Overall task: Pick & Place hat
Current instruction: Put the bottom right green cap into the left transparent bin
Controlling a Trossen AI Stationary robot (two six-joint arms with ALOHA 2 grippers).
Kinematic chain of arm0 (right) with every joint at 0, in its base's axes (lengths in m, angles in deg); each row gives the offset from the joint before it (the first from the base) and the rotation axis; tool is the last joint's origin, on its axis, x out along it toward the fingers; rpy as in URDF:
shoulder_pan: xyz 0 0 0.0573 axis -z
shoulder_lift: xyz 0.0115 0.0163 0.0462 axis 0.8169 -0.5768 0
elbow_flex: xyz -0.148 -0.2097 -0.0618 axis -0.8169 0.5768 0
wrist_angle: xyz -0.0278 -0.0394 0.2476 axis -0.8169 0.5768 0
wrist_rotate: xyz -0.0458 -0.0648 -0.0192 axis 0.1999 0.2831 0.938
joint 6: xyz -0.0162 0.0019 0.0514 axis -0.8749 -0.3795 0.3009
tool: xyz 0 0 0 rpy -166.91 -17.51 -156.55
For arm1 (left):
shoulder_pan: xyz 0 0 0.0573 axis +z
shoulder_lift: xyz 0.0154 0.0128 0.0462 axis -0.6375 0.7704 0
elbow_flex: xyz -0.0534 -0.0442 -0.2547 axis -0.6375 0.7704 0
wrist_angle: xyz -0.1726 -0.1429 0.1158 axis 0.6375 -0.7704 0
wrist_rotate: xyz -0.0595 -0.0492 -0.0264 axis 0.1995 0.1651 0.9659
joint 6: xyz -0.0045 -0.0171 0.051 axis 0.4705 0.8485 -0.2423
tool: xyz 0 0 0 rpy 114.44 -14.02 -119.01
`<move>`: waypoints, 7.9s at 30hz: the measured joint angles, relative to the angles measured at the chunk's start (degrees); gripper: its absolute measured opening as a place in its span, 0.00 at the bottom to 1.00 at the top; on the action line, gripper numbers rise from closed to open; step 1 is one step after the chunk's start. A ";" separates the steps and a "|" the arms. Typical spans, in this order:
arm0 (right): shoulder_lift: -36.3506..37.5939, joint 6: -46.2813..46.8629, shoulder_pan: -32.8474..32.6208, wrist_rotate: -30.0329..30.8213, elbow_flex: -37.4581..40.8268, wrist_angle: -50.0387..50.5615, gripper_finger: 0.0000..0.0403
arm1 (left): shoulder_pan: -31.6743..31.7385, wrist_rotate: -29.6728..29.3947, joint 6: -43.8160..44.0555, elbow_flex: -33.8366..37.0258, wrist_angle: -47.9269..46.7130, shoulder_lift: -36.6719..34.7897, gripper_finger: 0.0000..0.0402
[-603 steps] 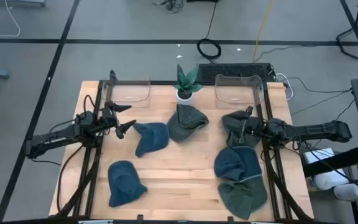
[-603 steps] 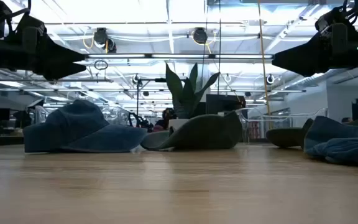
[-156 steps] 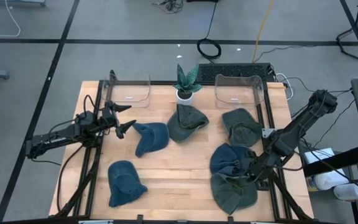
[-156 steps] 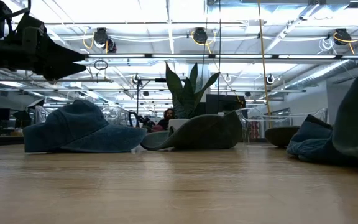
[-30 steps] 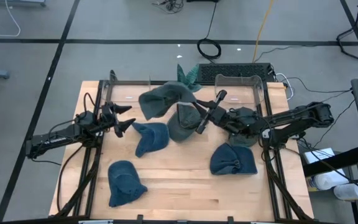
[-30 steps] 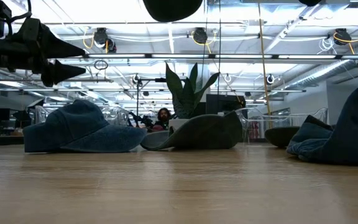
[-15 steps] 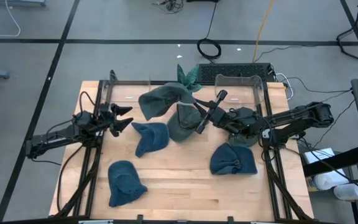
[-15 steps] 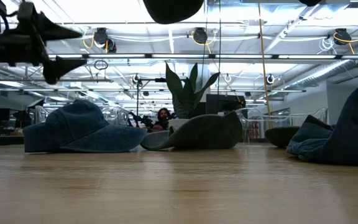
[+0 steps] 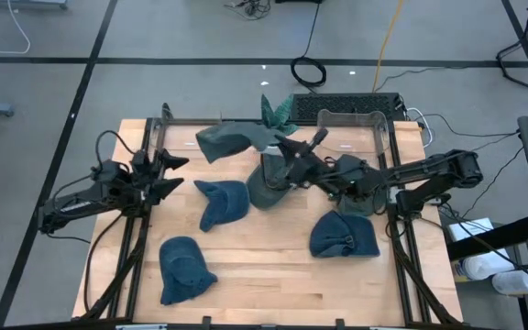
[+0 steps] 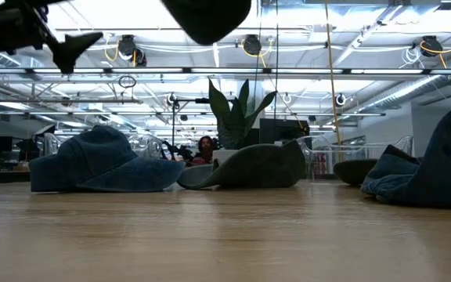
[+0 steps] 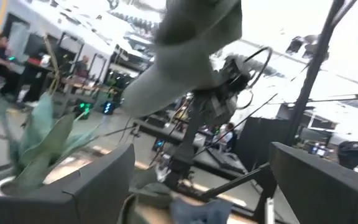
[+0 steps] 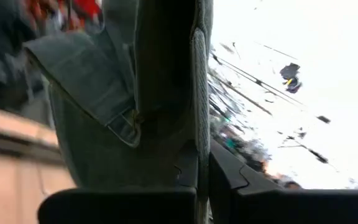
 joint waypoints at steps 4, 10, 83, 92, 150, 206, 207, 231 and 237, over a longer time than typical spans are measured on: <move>-3.90 -9.26 -0.03 3.15 -4.36 0.40 0.00 | 0.00 0.87 5.66 -2.91 0.03 0.16 0.94; -8.90 -20.46 -0.04 2.93 -10.34 -0.72 0.00 | 0.00 3.18 16.41 -6.55 -0.07 2.22 0.94; -11.90 -53.72 0.87 -11.89 -16.36 4.72 0.00 | 0.01 2.48 41.67 -8.68 22.24 22.45 0.51; -11.90 -54.37 0.74 -12.15 -16.36 4.72 0.00 | 0.01 1.41 38.30 -8.68 22.24 22.45 0.22; -11.90 16.41 -13.98 -6.25 -16.34 23.95 0.15 | 9.14 -17.75 -36.19 -35.93 -28.47 30.19 0.05; -11.90 24.24 -18.05 7.29 -7.23 24.90 0.00 | 9.44 -83.60 27.85 -35.95 -10.68 65.96 0.05; -11.90 23.53 -18.34 7.31 -6.59 23.81 0.00 | 9.45 -84.22 28.77 -35.95 -10.81 66.66 0.05; -11.90 20.64 -26.97 7.27 -2.57 12.81 0.01 | 12.91 -85.52 47.49 -35.93 -21.88 77.11 0.05; -11.90 21.64 -27.75 7.25 -2.57 12.83 0.01 | 12.59 -85.02 53.11 -35.93 -20.34 80.95 0.05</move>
